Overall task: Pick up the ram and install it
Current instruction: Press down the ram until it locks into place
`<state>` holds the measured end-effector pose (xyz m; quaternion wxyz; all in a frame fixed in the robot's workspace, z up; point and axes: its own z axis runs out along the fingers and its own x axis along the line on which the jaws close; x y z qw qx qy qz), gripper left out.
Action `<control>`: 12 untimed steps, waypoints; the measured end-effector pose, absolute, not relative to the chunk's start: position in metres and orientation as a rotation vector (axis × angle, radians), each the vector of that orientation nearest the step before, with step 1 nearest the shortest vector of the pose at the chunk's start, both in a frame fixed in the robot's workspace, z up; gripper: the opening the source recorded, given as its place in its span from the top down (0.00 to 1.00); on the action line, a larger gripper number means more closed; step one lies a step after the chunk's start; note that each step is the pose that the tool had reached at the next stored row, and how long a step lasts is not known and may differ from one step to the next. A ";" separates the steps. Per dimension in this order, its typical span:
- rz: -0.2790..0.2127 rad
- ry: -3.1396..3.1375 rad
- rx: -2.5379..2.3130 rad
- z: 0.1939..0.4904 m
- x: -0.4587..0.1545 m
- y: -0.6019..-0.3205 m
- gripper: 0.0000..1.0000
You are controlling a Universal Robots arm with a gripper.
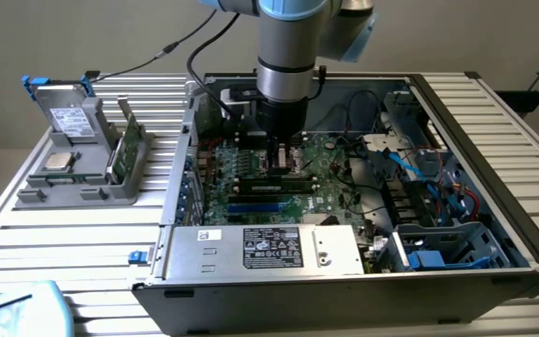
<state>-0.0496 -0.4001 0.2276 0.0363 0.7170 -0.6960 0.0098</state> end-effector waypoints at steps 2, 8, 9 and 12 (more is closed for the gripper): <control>0.031 -2.138 2.202 0.228 -0.051 -0.400 0.89; 0.033 -2.138 2.203 0.227 -0.052 -0.400 0.89; 0.033 -2.138 2.203 0.227 -0.052 -0.400 0.89; 0.033 -2.139 2.203 0.226 -0.052 -0.400 0.89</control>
